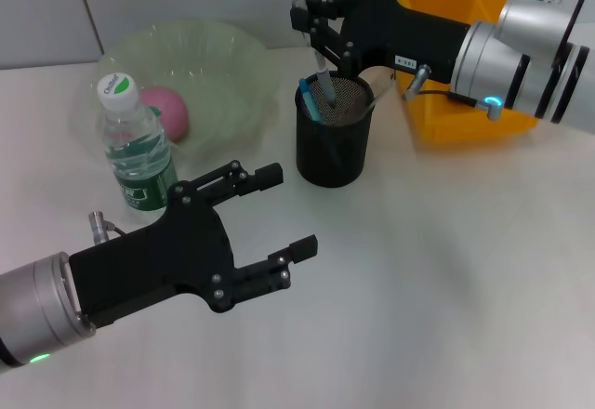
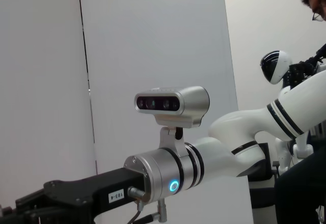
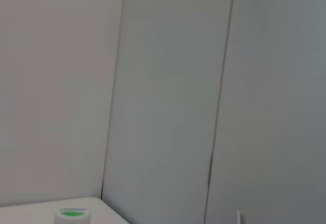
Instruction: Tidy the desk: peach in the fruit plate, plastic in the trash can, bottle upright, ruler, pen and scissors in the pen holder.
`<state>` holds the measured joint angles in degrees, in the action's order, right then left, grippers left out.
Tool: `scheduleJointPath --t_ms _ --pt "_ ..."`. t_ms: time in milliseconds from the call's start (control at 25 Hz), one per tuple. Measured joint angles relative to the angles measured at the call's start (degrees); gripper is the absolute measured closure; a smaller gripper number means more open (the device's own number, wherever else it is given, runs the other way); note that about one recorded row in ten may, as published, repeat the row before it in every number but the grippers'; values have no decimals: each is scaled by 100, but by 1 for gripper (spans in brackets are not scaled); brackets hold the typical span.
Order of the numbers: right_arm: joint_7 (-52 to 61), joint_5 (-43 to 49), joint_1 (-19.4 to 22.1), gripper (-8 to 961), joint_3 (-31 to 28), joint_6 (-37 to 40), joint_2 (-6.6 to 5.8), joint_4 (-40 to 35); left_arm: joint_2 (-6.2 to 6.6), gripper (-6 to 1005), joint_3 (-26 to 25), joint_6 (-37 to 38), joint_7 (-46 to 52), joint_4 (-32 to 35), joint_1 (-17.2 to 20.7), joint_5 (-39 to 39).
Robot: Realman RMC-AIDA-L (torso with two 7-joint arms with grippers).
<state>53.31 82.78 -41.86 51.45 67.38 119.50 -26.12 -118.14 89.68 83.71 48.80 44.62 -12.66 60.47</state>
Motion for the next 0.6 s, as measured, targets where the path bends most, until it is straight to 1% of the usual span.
scheduleJointPath --t_ms 240,400,440,520,560,600 --pt "54 -1 97 818 -35 -36 1 29 7 258 -29 17 4 -59 16 0" --pt "217 -5 193 750 -58 18 -7 -34 10 258 -39 22 16 -69 19 0" --pt "316 -7 285 733 -39 96 -13 -142 17 258 -101 23 74 -96 23 2" --pt "335 -8 343 670 -30 147 -13 -199 21 258 -122 29 83 -112 23 8" --pt "383 -8 457 638 -19 260 -17 -314 60 258 -148 60 97 -131 22 22" --pt "383 -8 457 607 -19 260 -17 -314 60 257 -148 60 97 -131 22 22"
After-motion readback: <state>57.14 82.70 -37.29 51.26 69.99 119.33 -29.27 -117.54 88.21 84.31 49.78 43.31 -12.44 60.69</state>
